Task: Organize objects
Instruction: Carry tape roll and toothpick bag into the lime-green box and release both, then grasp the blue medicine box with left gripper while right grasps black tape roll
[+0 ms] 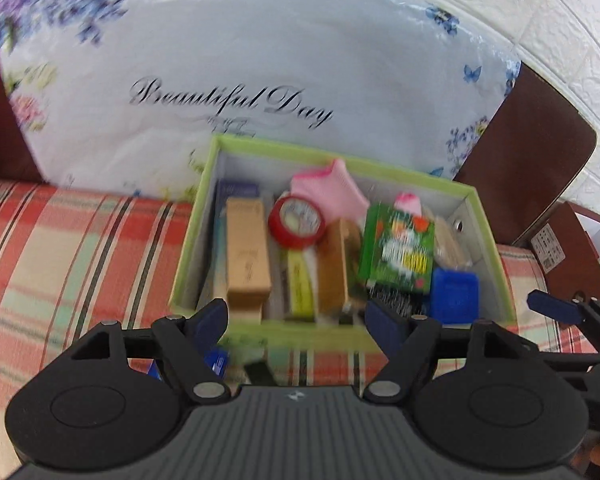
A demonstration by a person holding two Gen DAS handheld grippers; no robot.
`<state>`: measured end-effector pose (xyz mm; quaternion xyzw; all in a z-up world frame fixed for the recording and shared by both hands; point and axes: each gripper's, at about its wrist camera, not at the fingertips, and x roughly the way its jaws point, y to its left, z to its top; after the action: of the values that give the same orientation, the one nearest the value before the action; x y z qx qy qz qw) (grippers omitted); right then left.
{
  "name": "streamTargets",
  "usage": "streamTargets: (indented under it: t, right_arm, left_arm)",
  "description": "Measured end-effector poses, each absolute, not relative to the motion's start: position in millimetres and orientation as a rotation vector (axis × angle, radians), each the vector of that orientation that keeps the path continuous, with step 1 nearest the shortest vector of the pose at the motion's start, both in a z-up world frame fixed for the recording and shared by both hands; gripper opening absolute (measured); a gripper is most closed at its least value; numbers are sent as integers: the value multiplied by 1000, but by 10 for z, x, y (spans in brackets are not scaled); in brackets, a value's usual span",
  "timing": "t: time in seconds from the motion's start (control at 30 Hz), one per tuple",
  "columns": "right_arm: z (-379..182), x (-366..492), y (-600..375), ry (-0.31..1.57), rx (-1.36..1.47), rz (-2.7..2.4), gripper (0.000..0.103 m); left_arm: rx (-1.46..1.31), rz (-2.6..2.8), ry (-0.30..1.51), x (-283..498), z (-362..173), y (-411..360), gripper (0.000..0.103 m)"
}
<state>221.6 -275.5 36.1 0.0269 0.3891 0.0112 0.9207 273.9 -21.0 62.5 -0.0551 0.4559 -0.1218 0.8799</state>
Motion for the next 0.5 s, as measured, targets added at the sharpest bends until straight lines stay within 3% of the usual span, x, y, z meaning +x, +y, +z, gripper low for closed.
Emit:
streamTargets:
  t: [0.2, 0.5]
  right_arm:
    - [468, 1995, -2763, 808, 97, 9, 103]
    - [567, 1676, -2560, 829, 70, 61, 103]
  left_arm:
    - [-126, -154, 1009, 2451, 649, -92, 79]
    - [-41, -58, 986, 2120, 838, -2, 79]
